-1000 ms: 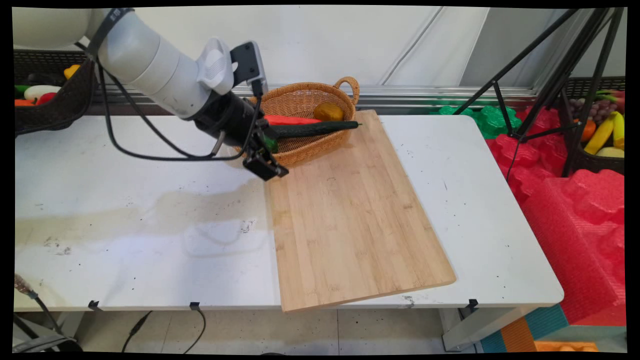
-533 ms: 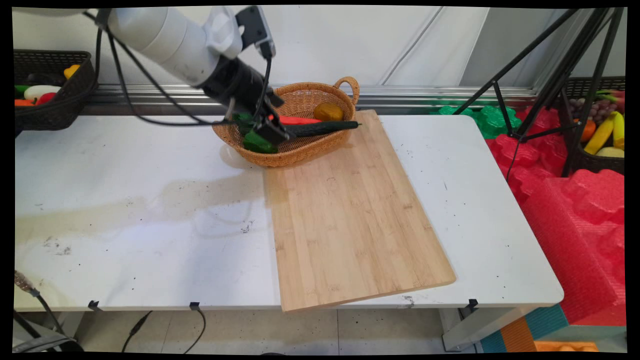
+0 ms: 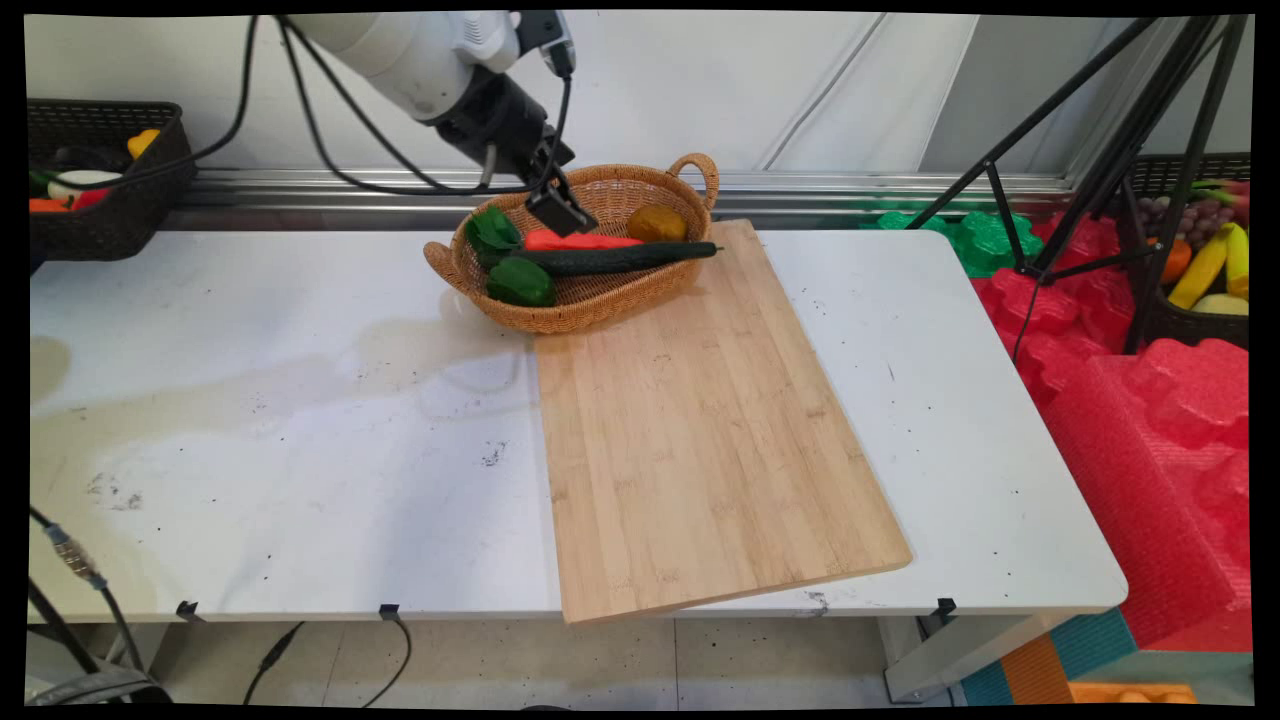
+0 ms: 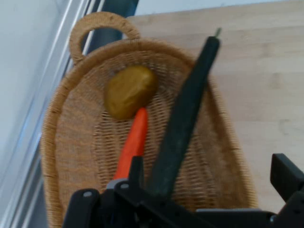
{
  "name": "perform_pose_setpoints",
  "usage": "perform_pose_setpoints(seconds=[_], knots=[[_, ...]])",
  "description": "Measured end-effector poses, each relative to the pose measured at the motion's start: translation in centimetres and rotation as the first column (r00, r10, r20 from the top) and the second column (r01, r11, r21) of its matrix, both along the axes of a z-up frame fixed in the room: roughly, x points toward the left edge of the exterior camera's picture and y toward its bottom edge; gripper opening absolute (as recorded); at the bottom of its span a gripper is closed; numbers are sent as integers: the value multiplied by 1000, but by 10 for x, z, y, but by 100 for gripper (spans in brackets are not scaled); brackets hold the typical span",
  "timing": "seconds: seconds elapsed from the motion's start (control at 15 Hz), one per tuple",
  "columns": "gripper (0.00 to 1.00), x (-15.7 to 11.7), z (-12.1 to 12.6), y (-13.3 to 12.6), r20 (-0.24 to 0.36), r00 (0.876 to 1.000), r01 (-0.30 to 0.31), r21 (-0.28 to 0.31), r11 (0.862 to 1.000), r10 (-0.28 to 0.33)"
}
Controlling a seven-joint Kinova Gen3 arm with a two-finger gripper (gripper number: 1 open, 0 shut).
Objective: Pick up the cucumber from the vegetable basket
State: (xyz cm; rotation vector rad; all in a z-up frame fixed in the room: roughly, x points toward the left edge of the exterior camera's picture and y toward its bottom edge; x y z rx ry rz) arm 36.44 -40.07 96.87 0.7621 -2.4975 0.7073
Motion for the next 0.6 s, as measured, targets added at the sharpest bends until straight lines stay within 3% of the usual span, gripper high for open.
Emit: perform_pose_setpoints(seconds=[0.6], knots=[[100, -3, -38, -64, 103, 992, 67, 40, 997, -71]])
